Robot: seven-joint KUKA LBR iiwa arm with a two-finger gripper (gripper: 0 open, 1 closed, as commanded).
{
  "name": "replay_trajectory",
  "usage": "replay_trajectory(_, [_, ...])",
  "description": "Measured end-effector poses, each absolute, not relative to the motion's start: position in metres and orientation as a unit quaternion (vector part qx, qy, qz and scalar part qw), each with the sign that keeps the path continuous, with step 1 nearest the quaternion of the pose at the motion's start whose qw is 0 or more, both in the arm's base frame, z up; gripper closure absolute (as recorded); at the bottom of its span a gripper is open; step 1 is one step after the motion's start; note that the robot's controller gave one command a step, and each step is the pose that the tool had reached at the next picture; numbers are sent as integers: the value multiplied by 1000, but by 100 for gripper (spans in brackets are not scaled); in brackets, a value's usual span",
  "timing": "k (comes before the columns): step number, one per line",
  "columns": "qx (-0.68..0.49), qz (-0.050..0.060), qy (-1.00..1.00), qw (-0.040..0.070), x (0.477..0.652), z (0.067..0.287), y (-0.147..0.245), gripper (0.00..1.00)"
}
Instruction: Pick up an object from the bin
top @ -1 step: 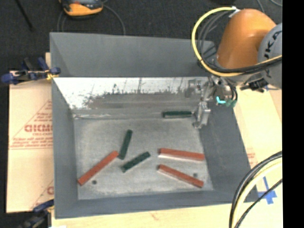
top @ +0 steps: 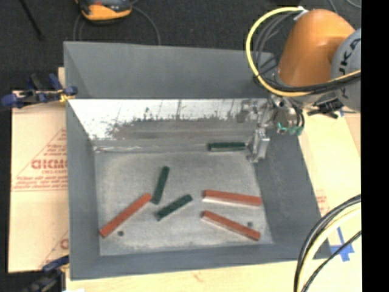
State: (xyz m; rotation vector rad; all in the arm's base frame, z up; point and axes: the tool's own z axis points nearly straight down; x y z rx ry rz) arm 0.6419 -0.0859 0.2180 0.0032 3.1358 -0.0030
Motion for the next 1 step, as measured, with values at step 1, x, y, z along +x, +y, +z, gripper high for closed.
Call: replay_trajectory(1, [-19,-1,1000,2,599,77,-76,100])
